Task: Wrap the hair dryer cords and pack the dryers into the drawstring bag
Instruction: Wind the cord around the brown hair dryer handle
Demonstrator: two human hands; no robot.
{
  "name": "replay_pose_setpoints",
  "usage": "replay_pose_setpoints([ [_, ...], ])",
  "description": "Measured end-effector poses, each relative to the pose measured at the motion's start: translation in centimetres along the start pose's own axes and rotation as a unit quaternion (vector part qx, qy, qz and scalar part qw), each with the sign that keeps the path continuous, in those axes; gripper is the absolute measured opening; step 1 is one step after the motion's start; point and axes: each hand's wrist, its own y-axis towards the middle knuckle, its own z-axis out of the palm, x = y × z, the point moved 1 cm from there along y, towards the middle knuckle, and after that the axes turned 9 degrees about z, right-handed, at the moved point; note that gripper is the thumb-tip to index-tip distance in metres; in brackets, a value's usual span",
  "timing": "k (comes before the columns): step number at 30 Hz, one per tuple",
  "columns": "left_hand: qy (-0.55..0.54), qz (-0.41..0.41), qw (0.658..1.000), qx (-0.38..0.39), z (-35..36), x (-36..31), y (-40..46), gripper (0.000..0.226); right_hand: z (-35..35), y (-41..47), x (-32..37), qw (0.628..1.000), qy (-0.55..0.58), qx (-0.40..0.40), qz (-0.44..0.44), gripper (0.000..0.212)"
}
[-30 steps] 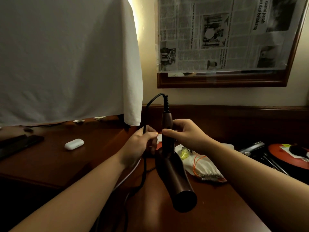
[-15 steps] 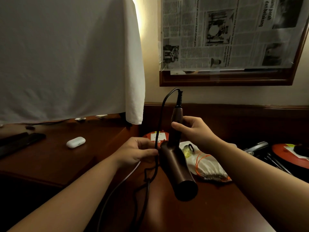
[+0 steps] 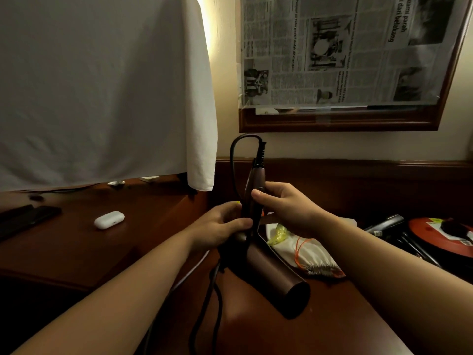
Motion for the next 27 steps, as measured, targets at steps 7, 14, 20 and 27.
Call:
replay_pose_setpoints([
  [7, 0.038, 0.011, 0.998, 0.046, 1.1, -0.9, -0.4, 0.029, 0.7, -0.3, 0.2, 1.000, -0.022, -0.020, -0.009, 0.030],
  [14, 0.019, 0.045, 0.998, 0.038, 2.0, -0.9, -0.7, 0.037, 0.3, -0.6, 0.9, 0.997, -0.070, 0.037, 0.004, 0.041],
  [20, -0.016, 0.033, 0.999, 0.006, 1.6, -1.3, -0.6, 0.035, -0.7, -1.3, -0.7, 0.988, -0.136, 0.064, 0.036, 0.050],
  [27, -0.040, 0.040, 0.998, -0.008, 2.2, -2.1, -0.2, 0.028, -0.2, -2.2, -2.2, 0.995, -0.059, 0.065, 0.048, 0.047],
])
